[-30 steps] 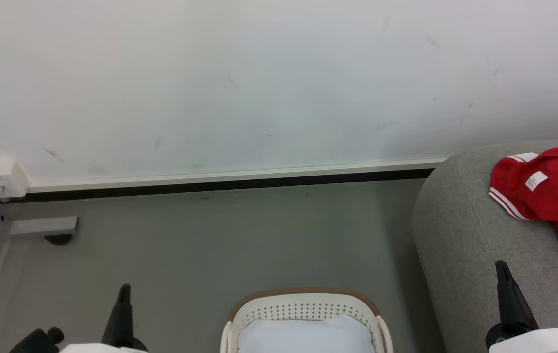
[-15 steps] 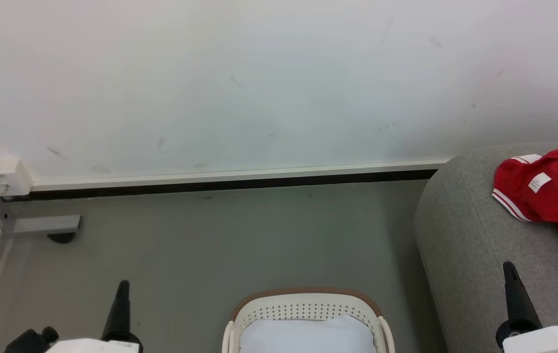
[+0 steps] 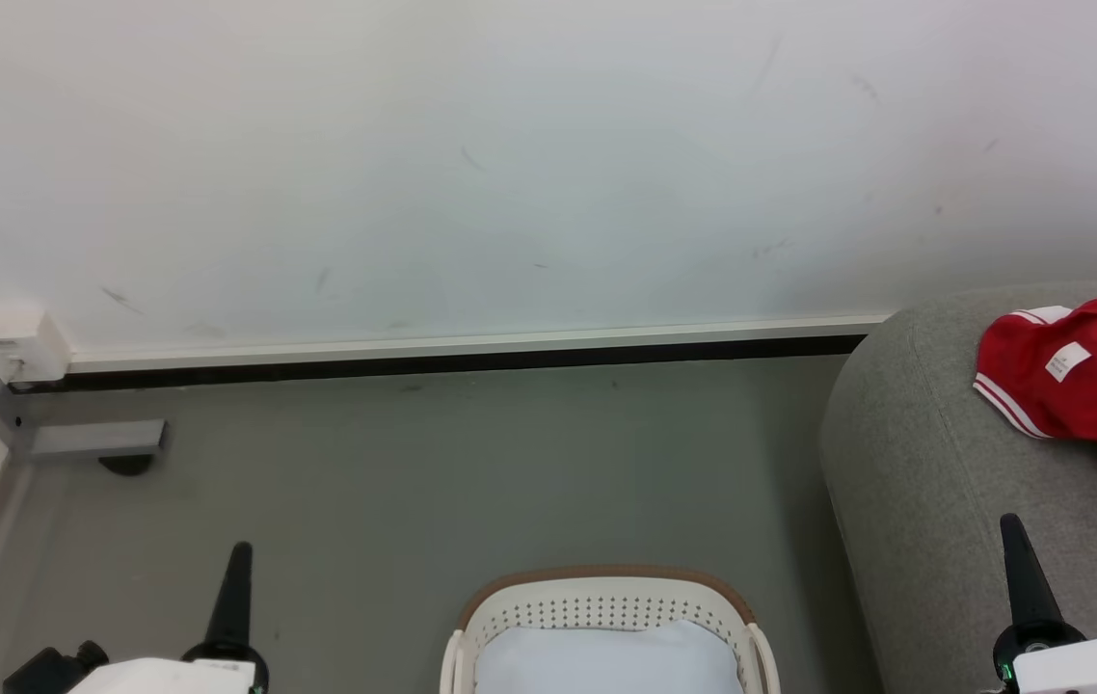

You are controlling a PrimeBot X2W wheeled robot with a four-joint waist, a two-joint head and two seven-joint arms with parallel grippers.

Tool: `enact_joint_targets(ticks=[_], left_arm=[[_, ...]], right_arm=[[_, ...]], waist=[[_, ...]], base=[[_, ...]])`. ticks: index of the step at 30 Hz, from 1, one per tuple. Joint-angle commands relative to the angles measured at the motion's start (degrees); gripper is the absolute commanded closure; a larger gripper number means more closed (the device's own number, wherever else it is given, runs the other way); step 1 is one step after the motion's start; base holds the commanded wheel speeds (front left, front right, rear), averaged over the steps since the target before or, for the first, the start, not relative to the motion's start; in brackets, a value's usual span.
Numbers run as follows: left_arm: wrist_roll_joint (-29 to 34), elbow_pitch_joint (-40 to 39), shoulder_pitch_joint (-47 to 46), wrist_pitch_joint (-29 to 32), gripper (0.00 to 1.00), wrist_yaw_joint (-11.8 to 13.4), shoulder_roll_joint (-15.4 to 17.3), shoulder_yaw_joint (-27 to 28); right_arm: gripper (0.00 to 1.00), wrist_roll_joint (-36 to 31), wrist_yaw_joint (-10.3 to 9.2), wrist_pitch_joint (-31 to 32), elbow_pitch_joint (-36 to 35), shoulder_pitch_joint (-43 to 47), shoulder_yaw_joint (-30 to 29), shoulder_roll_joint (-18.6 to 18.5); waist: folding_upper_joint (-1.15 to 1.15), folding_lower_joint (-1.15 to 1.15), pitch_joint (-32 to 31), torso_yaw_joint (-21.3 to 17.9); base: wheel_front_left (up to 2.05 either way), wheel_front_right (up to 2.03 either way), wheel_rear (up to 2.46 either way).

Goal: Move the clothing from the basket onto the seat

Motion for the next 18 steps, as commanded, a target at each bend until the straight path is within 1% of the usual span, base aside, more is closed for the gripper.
enact_joint_targets(ticks=[1,18], left_arm=[[-2.0,-0.5,-1.1,0.6,1.00,-0.2,0.5,0.3],[-10.2,-0.4,-1.7,2.8,1.00,-0.3,0.6,0.9]], right_arm=[[1.00,2.1,-0.06,0.5,-0.2,-1.4,-0.7,-0.1],[1.00,9.8,-0.08,2.7,0.0,-1.5,-2.2,0.3]], waist=[[0.00,0.00,0.0,0.1],[0.00,0.00,0.0,0.6]], base=[[0.00,0.00,0.00],[0.00,0.00,0.00]])
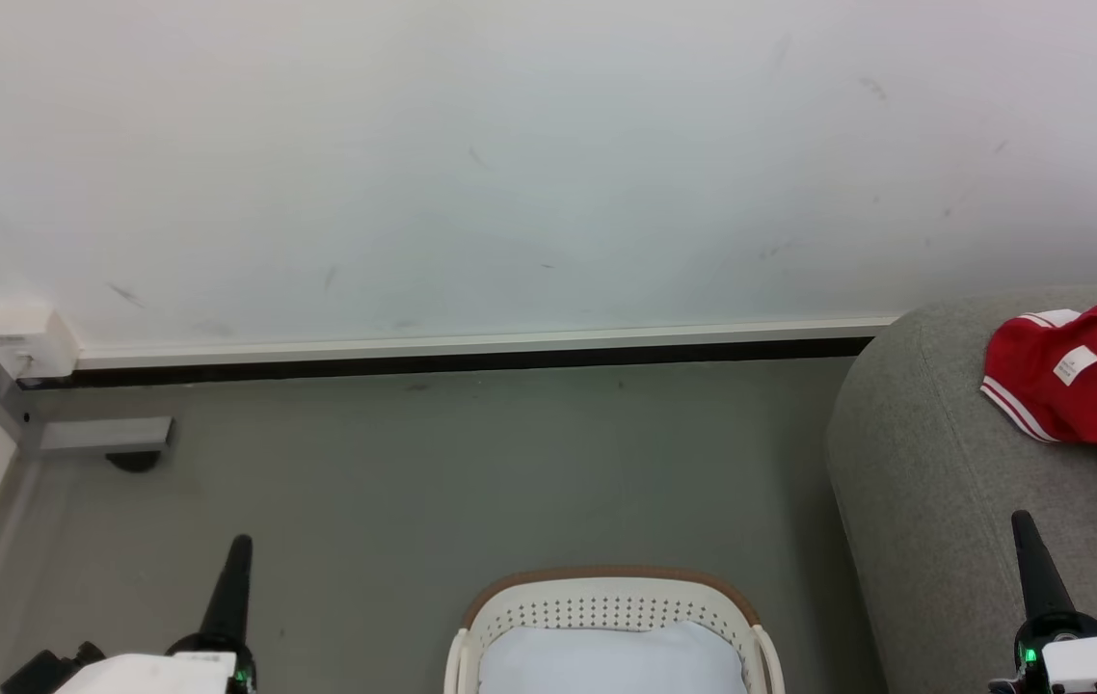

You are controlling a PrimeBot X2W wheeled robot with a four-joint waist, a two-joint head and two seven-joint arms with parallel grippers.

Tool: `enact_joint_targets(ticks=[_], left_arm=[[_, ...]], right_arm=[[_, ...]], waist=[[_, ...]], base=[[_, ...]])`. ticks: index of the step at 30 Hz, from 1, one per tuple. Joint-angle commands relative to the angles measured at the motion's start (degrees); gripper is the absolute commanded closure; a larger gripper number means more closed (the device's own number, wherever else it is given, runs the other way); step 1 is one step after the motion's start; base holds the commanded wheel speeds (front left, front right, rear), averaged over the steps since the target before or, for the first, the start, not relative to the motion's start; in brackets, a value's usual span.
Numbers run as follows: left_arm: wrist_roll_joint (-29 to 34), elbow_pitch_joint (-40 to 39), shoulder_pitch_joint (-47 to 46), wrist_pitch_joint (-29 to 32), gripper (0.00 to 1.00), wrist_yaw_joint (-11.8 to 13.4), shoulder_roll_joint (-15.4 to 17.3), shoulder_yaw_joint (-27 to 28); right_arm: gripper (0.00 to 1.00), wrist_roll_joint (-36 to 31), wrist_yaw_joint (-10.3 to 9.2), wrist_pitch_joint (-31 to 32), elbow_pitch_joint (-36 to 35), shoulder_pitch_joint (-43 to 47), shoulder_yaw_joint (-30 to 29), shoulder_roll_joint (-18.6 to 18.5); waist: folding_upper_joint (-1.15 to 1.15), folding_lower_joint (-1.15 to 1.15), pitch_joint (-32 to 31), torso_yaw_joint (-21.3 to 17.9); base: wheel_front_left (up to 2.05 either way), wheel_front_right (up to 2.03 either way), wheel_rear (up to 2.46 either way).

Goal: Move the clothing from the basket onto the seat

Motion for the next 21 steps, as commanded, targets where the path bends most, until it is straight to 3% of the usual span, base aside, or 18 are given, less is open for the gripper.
enact_joint_targets(ticks=[1,21], left_arm=[[-1.6,-0.4,-1.0,0.3,1.00,-0.3,0.5,0.4],[-10.4,-0.2,-1.6,2.7,1.00,-0.4,0.6,0.9]], right_arm=[[1.00,1.3,-0.08,0.4,-0.1,-0.9,-0.5,0.0],[1.00,9.7,-0.10,2.7,0.2,-1.2,-2.2,0.4]], waist=[[0.00,0.00,0.0,0.0],[0.00,0.00,0.0,0.7]], base=[[0.00,0.00,0.00],[0.00,0.00,0.00]])
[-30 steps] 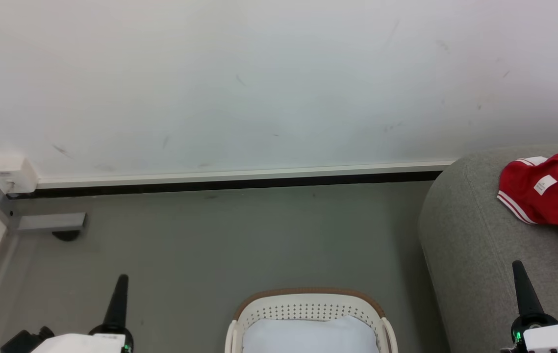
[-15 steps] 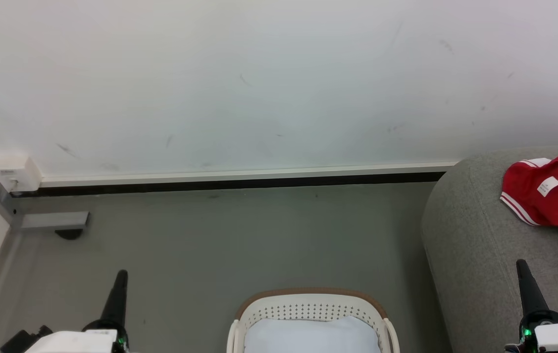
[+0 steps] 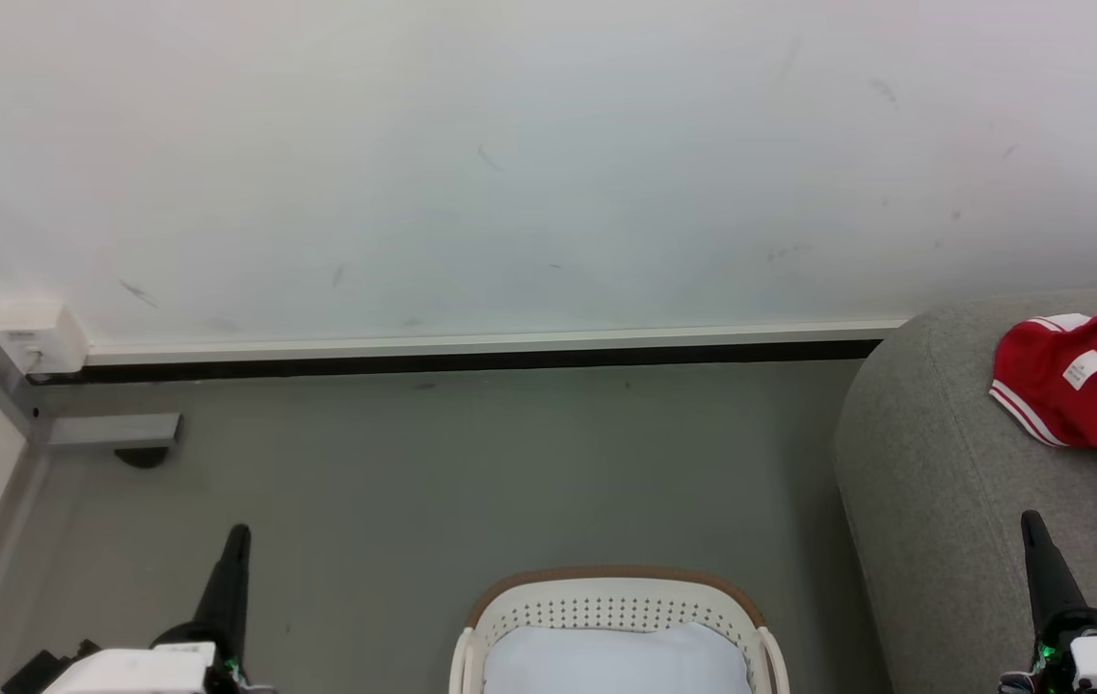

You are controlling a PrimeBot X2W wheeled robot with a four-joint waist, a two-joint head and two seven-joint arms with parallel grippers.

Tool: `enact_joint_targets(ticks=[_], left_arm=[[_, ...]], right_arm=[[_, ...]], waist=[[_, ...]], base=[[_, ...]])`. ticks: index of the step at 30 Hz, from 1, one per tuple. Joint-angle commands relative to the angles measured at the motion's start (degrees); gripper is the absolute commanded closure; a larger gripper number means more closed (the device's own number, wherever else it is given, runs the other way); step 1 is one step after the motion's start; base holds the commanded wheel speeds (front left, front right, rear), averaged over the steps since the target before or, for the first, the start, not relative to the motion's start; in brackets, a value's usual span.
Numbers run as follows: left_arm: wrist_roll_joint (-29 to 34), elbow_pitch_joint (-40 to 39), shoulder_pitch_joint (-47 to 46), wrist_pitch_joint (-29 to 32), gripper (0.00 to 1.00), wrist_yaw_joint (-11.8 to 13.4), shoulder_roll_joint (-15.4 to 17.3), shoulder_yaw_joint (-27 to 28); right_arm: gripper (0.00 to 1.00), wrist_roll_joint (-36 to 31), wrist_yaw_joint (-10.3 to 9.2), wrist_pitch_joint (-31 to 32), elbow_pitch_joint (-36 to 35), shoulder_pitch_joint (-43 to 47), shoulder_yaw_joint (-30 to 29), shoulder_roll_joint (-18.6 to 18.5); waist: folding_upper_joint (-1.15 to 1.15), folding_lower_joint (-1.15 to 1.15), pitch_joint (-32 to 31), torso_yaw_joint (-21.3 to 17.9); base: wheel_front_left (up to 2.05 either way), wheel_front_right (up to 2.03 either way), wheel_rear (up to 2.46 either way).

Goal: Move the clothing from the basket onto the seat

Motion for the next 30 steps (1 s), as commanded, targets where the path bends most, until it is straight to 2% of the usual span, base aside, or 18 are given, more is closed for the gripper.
enact_joint_targets(ticks=[1,20,30], left_arm=[[-1.5,-0.2,-0.9,0.4,1.00,-0.3,0.5,0.3],[-8.6,-0.1,-1.3,2.4,1.00,-0.4,0.6,0.8],[-8.7,-0.1,-1.3,2.4,1.00,-0.4,0.5,0.8]], right_arm=[[1.00,1.4,-0.10,0.3,0.1,-0.9,-0.5,0.1],[1.00,8.1,-0.12,2.3,0.3,-1.0,-1.9,0.4],[1.00,8.0,-0.12,2.3,0.3,-1.0,-2.0,0.4]], waist=[[0.00,0.00,0.0,0.1],[0.00,0.00,0.0,0.7],[0.00,0.00,0.0,0.7]], base=[[0.00,0.00,0.00],[0.00,0.00,0.00],[0.00,0.00,0.00]])
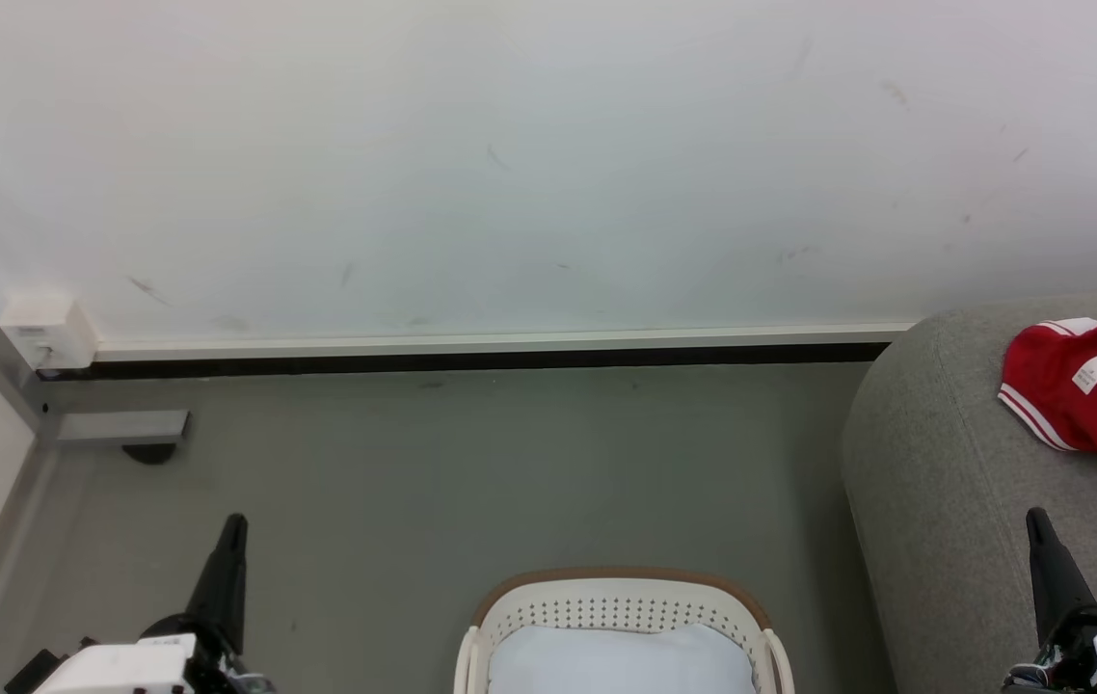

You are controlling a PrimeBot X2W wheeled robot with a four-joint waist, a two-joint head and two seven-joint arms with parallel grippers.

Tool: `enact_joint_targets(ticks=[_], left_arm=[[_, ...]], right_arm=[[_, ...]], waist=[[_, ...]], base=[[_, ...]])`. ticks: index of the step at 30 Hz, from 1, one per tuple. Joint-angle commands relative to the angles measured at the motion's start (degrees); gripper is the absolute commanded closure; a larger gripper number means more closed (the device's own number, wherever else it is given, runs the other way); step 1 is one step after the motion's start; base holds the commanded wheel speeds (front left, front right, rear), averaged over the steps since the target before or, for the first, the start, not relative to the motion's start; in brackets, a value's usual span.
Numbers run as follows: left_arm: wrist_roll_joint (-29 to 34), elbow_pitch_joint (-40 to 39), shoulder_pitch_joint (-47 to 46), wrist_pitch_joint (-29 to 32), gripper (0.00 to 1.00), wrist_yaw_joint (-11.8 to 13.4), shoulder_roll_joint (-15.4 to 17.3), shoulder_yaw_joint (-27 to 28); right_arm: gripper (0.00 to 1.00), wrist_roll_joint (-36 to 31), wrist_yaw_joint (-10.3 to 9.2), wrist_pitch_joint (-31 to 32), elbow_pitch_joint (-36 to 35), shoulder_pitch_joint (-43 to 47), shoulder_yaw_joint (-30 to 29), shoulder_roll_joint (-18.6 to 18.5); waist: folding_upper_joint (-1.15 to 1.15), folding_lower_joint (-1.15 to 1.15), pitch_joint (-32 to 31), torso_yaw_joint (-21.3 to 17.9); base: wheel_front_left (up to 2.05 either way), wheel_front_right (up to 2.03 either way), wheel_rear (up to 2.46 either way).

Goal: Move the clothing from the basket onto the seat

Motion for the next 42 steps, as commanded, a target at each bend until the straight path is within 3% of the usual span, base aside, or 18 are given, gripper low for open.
enact_joint_targets(ticks=[1,42], left_arm=[[-0.8,-0.1,-0.4,0.3,1.00,-0.3,0.4,0.2],[-0.8,-0.1,-0.4,0.3,1.00,-0.4,0.4,0.2]], right_arm=[[1.00,0.4,-0.12,0.1,0.1,-0.5,-0.3,-0.1],[1.00,0.0,-0.12,0.4,0.1,-0.5,-0.6,0.1]], waist=[[0.00,0.00,0.0,0.0],[0.00,0.00,0.0,0.0]], base=[[0.00,0.00,0.00],[0.00,0.00,0.00]])
